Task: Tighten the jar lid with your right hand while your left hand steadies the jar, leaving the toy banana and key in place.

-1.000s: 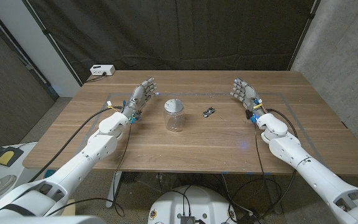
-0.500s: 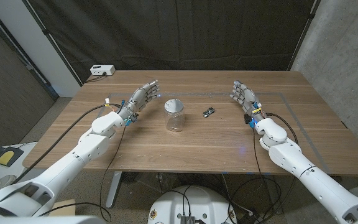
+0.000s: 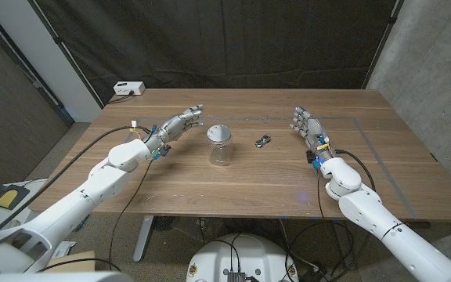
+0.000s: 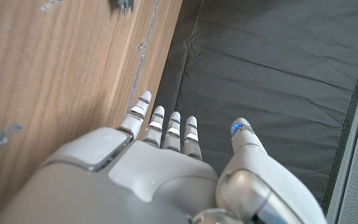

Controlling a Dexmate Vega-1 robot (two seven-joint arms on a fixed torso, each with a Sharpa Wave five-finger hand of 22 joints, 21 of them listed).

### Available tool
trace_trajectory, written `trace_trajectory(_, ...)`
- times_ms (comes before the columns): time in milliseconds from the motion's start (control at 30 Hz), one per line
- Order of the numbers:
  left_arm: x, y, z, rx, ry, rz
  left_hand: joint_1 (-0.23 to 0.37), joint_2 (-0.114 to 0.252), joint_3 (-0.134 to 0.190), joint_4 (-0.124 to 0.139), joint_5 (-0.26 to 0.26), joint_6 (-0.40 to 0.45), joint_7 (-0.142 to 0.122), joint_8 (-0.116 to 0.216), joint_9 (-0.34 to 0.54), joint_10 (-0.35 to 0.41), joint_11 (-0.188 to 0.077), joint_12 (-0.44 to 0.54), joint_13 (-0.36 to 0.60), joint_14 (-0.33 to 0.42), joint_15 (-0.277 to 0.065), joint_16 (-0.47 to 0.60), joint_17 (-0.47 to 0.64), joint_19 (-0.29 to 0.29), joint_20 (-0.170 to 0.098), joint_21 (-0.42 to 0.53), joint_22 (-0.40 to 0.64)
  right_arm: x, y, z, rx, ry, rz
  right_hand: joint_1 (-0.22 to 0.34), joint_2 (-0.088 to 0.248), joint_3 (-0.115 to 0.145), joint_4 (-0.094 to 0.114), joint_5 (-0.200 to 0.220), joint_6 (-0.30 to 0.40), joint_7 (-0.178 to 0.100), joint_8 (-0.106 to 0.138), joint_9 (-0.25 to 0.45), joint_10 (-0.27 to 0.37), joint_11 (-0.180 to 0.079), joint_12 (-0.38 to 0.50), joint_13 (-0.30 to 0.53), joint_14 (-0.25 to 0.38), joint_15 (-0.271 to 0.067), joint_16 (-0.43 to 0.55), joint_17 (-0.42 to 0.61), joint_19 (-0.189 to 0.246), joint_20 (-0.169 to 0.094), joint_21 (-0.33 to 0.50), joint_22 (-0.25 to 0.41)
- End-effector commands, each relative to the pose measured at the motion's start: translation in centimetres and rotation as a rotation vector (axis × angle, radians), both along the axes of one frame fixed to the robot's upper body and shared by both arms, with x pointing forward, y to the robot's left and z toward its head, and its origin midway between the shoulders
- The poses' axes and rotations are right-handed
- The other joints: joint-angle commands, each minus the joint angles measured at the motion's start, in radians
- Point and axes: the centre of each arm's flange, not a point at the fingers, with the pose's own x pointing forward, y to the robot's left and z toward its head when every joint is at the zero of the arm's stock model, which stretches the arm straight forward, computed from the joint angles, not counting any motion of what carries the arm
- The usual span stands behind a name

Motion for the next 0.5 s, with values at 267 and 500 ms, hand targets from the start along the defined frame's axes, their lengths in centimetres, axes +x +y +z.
trace_trajectory(267, -2.0, -0.9, 1.6, 0.282, -0.084, 0.055, 0.073, -0.001, -0.057, 0.001, 0.064, -0.036, -0.023, -0.003, 0.004, -0.034, -0.036, 0.002, 0.001, -0.058, 0.012, -0.007, -0.001, -0.016, -0.002, -0.028, -0.001, -3.5, 0.9, -2.5, 0.054, -0.013, -0.045, -0.022, -0.003, -0.004, 0.014, 0.001, -0.003, 0.005, -0.002, 0.004, 0.008, 0.009, 0.007, 0.005, 0.002, 0.003, 0.008, 0.008, -0.005, 0.0, 0.004, 0.002)
trace_trajectory(500, -2.6, -1.6, 2.2, 0.384, -0.113, 0.077, 0.11, 0.001, -0.087, 0.001, 0.095, -0.074, -0.045, -0.007, 0.006, -0.064, -0.056, -0.002, 0.002, -0.082, 0.018, -0.007, -0.001, -0.021, -0.002, -0.042, -0.002, -4.3, 0.8, -3.4, 0.083, -0.029, -0.059, -0.031, -0.004, -0.008, 0.02, 0.0, -0.003, 0.006, -0.002, 0.004, 0.008, 0.01, 0.007, 0.005, 0.002, 0.004, 0.009, 0.01, -0.004, 0.0, 0.005, 0.002)
